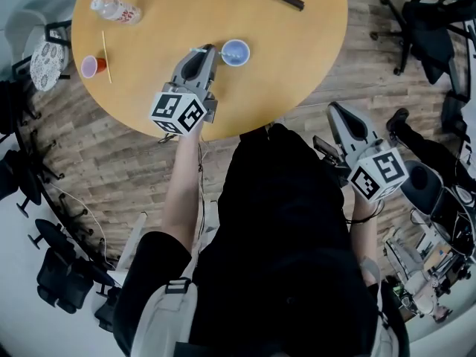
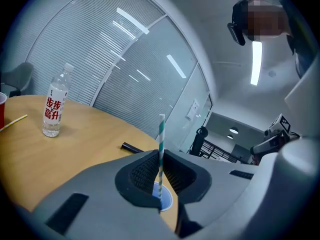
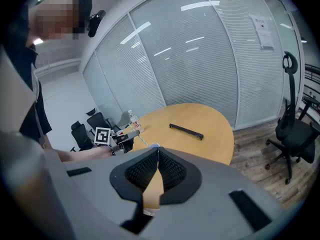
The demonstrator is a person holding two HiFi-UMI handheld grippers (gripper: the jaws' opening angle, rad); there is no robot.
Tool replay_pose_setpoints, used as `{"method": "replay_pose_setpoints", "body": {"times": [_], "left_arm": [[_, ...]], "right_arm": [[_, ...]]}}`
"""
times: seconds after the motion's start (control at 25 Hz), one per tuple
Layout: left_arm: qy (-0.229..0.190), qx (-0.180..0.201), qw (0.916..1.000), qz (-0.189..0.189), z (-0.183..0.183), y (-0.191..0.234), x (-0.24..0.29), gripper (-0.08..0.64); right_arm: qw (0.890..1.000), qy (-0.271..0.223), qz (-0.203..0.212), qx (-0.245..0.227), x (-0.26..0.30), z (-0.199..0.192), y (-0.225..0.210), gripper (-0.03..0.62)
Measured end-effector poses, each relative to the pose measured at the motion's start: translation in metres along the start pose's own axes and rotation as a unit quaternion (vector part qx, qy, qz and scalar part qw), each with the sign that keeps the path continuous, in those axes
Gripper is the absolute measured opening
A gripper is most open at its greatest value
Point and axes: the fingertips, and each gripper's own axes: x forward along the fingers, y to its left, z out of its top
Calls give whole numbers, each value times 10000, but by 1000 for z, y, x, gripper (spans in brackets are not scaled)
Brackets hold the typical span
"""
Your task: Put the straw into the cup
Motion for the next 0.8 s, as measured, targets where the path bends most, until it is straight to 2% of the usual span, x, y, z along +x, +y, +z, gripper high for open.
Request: {"method": "replay_pose_setpoints", "body": {"times": [0.52,0.8], "left_arm": [[137,68,9999,48,-19,8,16,35],[298,281,9991,72,-30,4,23,35]], "right_arm": [[9997,175,-127,90,-5,-11,-4,18],[9995,232,-166,163,-8,-18,-6,18]]}}
